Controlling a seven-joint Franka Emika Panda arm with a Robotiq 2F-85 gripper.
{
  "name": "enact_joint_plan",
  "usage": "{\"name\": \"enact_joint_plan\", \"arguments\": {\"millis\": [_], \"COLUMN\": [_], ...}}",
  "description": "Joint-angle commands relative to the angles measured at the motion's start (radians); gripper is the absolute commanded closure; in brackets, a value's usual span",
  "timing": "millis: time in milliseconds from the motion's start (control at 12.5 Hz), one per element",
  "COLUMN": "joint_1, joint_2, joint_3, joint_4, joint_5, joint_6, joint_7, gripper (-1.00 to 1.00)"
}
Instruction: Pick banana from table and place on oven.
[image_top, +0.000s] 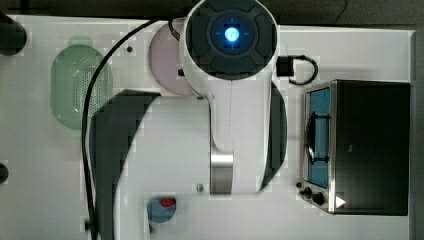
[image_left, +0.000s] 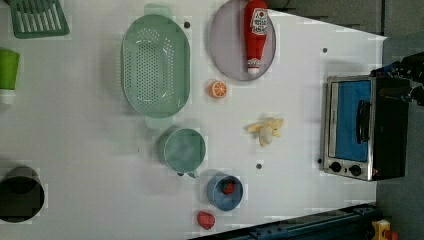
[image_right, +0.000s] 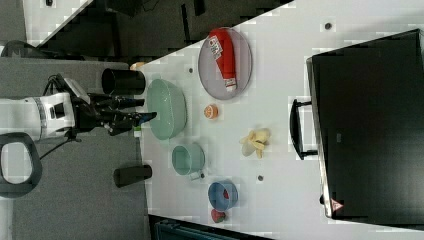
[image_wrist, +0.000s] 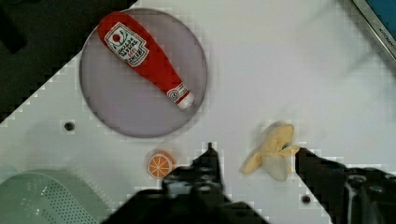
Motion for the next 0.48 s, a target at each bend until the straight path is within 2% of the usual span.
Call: {"name": "enact_joint_plan", "arguments": {"millis": [80,240,480], "joint_1": [-0.029,-0.029,-0.029], "joint_2": [-0.413,-0.413,-0.389], "joint_3": [-0.058,-0.057,-0.057], "joint_4": [-0.268,-0.268,-0.280], "joint_5": [-0.036,-0.036,-0.036], "joint_6": [-0.161,-0.161,-0.150], "joint_7": [0.122,0.122,0.122], "gripper": [-0.59,-1.00,-1.00]}}
